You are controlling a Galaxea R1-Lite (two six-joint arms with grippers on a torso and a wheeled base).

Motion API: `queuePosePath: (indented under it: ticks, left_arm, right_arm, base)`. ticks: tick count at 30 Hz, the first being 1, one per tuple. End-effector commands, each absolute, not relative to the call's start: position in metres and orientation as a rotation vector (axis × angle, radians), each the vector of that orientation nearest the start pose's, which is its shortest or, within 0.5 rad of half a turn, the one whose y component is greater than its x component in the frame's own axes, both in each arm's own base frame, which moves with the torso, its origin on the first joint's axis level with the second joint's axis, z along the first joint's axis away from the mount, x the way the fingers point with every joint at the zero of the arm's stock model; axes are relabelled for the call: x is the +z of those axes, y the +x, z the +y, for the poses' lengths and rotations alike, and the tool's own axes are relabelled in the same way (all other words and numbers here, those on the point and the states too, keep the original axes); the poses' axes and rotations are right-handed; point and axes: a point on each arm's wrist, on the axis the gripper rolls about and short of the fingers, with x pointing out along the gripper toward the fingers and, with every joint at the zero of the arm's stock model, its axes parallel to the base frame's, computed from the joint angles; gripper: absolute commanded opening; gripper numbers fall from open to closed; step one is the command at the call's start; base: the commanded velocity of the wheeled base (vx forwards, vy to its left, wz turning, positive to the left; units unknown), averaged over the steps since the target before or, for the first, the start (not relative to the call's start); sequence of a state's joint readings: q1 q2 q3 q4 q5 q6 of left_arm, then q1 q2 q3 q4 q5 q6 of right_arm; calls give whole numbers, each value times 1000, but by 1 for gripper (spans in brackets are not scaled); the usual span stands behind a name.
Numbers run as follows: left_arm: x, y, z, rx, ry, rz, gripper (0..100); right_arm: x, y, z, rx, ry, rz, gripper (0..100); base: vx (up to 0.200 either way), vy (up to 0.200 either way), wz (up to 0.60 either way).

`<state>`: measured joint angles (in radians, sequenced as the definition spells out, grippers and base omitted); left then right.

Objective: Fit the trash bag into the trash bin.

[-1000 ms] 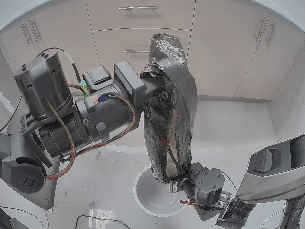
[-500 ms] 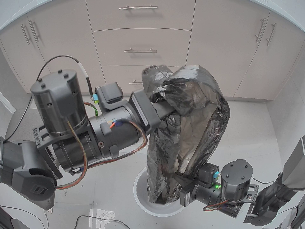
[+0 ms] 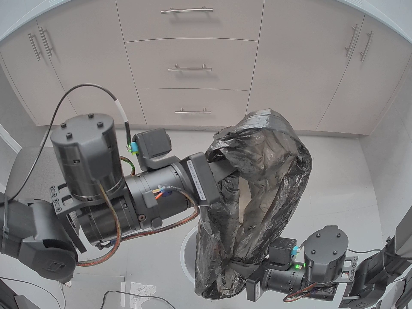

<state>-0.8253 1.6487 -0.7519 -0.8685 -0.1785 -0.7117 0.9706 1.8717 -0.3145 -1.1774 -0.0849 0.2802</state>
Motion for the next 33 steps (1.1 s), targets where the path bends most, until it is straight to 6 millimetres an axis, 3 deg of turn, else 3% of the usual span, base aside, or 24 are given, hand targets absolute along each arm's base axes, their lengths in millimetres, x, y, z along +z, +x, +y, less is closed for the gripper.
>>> queuePosePath:
  ticks: [1, 8, 11, 18, 33]
  left_arm:
    - [221, 187, -209, -963, -652, 350, 0]
    - [239, 173, -195, -968, -652, 350, 0]
    - [237, 173, -195, -967, -650, 358, 0]
    - [219, 171, -198, -950, -625, 434, 0]
    - [174, 187, -214, -883, -570, 578, 0]
  right_arm:
    - [81, 143, 214, 844, 72, 443, 0]
    - [92, 125, 212, 970, 135, 462, 0]
    - [95, 120, 210, 1030, 168, 492, 0]
    - [82, 120, 212, 1054, 163, 562, 0]
    - [39, 129, 224, 1028, 130, 683, 0]
  base:
    - [0, 0, 0]
    - [0, 0, 0]
    - [0, 0, 0]
    - [0, 0, 0]
    - [0, 0, 0]
